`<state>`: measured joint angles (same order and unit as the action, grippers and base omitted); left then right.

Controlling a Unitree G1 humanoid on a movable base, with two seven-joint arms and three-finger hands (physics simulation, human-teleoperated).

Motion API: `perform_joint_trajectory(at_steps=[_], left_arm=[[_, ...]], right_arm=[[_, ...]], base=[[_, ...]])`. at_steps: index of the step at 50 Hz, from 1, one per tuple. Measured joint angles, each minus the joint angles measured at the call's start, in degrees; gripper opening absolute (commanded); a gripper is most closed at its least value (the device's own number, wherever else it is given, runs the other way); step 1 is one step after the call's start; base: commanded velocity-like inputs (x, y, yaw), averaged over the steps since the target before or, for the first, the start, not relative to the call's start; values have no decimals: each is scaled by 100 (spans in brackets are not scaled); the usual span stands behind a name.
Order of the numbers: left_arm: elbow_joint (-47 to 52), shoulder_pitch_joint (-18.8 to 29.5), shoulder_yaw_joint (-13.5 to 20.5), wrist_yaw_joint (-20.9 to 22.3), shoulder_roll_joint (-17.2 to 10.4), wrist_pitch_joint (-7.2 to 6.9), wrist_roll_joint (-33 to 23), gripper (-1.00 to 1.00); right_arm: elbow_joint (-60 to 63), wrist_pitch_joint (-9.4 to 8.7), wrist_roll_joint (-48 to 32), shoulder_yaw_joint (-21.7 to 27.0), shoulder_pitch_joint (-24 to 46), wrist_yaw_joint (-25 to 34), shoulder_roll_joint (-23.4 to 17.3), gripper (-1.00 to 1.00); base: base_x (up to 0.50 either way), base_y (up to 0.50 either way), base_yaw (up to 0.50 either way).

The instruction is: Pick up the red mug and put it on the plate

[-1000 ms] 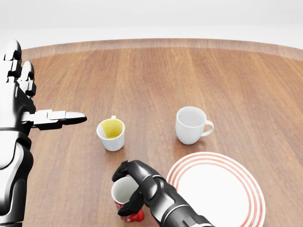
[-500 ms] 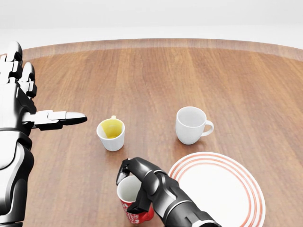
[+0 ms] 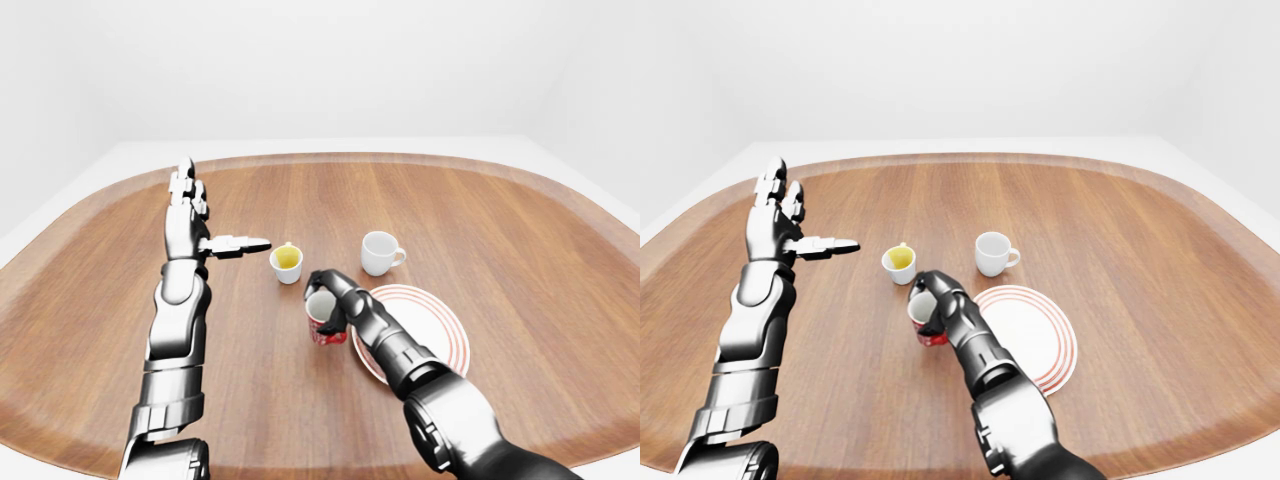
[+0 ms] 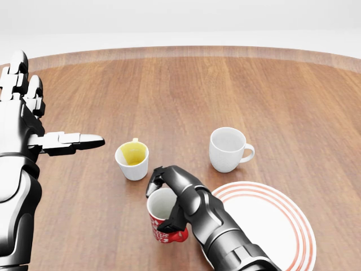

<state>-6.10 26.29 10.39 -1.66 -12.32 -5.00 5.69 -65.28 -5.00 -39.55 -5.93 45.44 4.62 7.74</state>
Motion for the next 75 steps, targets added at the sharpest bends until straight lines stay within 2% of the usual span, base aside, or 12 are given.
perform_joint_trajectory(at_steps=[15, 41, 75], left_arm=[[-17, 6, -8, -6, 7, 0, -4, 100], [-95, 18, -36, -6, 34, 0, -34, 100], [5, -1, -67, -18, 79, 0, -72, 100]], right_arm=[[433, 0, 301, -1, -166, 63, -179, -100], [1304, 0, 271, 67, -624, 293, -584, -100], [1368, 0, 283, 263, -867, 332, -1093, -100]], base=[[0, 0, 0], [0, 0, 0], [0, 0, 0]])
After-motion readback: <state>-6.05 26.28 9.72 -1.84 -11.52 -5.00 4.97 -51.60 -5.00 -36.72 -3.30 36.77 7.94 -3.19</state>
